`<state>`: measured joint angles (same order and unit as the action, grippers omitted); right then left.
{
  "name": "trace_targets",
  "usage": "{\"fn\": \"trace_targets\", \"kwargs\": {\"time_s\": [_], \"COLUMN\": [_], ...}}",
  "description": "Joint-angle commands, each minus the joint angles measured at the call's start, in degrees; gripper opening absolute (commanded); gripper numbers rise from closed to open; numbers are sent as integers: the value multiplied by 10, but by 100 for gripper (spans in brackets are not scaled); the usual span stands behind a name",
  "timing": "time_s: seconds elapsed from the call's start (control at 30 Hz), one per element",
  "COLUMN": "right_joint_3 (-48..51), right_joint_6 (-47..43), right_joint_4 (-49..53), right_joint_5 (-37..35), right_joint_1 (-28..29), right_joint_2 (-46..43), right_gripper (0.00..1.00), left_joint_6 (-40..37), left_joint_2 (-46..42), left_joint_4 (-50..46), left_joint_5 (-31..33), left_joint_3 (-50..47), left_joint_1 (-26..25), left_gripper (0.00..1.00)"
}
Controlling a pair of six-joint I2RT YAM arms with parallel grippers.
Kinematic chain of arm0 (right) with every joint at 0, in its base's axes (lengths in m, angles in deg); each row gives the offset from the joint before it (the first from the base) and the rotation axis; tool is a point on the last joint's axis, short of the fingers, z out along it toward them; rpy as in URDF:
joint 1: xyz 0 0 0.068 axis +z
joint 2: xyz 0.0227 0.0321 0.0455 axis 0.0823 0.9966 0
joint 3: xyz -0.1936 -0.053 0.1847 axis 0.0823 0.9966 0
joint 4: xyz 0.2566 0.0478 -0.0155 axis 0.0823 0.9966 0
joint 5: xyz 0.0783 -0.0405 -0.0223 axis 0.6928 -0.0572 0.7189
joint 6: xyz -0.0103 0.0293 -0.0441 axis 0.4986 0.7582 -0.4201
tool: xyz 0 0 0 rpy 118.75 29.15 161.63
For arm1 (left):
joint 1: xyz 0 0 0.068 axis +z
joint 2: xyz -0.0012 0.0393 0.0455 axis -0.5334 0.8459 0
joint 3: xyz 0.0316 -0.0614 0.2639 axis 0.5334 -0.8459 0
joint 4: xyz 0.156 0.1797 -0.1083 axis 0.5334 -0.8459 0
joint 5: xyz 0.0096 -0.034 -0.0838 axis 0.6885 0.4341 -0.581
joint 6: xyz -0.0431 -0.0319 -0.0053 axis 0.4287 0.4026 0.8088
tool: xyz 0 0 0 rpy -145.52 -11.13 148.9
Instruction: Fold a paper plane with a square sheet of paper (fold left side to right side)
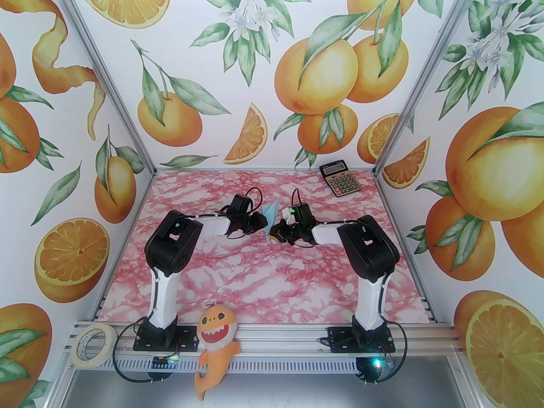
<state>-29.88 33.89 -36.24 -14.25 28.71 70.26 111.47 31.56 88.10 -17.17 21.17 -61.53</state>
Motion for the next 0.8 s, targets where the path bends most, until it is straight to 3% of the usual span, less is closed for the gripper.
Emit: {"fn": "trace_targets", "kwargs": {"time_s": [0.0, 0.77], "right_joint_3": [-12, -25], "right_joint_6": [2, 4], "right_joint_4": [-4, -1], "right_joint_5": [-6, -16], "right_joint_1": [4, 6], "right_joint_2": [13, 17], "right_gripper": [6, 8], "left_joint_6": [1, 1], "left_joint_2": [25, 28], "left_joint_4": [21, 21], "left_joint_5": [-3, -7], "left_joint_3": [10, 10], "left_joint_1": [-11, -16], "left_gripper": [22, 22]}}
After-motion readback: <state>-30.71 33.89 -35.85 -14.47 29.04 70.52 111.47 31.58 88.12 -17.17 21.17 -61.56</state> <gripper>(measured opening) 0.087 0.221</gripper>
